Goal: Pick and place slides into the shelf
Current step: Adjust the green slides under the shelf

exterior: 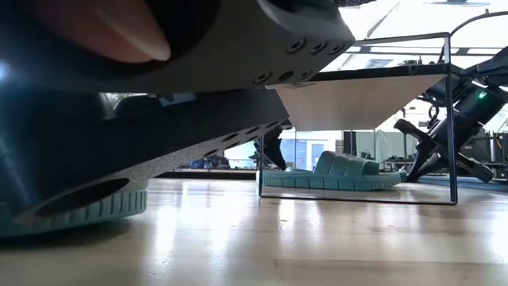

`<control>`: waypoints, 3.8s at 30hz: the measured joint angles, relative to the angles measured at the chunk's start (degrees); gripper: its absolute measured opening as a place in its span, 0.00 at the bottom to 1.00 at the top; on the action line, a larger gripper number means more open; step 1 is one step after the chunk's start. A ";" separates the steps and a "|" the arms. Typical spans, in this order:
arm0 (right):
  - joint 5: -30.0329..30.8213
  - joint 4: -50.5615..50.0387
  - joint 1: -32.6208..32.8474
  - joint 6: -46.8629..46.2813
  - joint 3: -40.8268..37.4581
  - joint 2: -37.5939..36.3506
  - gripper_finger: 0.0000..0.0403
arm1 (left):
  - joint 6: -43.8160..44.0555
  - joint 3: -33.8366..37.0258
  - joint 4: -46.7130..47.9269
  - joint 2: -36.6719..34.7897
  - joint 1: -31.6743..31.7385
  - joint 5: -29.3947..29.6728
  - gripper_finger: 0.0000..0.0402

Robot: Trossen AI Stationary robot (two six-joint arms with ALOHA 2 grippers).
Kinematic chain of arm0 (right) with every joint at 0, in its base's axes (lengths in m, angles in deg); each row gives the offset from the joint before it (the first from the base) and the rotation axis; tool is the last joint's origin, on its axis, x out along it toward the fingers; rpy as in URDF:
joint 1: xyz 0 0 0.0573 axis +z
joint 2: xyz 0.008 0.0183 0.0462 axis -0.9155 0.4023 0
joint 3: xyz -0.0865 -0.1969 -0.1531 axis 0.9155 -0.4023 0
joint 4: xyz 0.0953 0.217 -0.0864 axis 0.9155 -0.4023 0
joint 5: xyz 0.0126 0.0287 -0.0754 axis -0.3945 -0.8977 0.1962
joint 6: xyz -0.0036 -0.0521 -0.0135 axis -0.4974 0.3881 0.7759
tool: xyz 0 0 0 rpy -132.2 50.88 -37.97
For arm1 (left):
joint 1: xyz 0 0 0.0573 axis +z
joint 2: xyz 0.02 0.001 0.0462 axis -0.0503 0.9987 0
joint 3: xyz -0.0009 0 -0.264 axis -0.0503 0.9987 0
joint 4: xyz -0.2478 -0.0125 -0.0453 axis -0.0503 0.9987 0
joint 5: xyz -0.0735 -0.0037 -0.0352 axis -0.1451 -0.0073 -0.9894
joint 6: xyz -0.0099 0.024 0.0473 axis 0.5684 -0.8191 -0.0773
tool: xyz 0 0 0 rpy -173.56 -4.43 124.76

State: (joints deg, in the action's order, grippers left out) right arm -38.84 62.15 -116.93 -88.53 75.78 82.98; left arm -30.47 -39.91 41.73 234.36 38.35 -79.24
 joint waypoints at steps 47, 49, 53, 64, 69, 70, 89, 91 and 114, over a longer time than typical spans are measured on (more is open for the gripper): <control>4.95 17.15 -0.05 -4.46 0.14 12.79 0.00 | 2.03 -0.04 2.50 -1.92 1.56 5.43 0.00; 5.18 16.99 -0.05 -4.59 0.14 12.79 0.00 | 2.03 -0.04 3.81 -1.99 2.08 5.58 0.00; 5.24 15.85 0.24 -4.76 0.14 12.42 0.00 | 1.22 -0.04 7.98 -1.99 2.69 5.71 0.00; 6.72 6.07 1.67 -6.07 0.14 4.48 0.00 | -6.80 0.00 21.25 -3.84 2.54 5.33 0.00; 5.34 2.50 1.64 -4.60 0.14 -0.98 0.00 | -10.55 0.00 27.20 -6.71 2.58 4.55 0.00; 4.80 1.31 1.66 -3.96 0.14 -2.23 0.00 | -11.55 0.00 28.65 -7.19 2.58 3.79 0.00; -14.79 -26.77 1.70 25.65 4.97 -23.01 0.00 | -25.97 3.05 37.34 -7.96 0.49 -10.13 0.00; -16.84 -26.32 1.98 29.63 5.67 -23.34 0.00 | -27.03 5.09 37.17 -7.96 0.30 -10.69 0.00; -7.26 -27.40 26.03 26.31 5.76 -23.16 0.00 | -20.89 12.02 22.14 -7.98 -0.87 -7.75 0.00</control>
State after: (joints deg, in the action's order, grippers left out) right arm -46.11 34.75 -90.90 -62.22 81.55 59.82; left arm -51.37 -27.89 63.87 226.39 37.48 -86.99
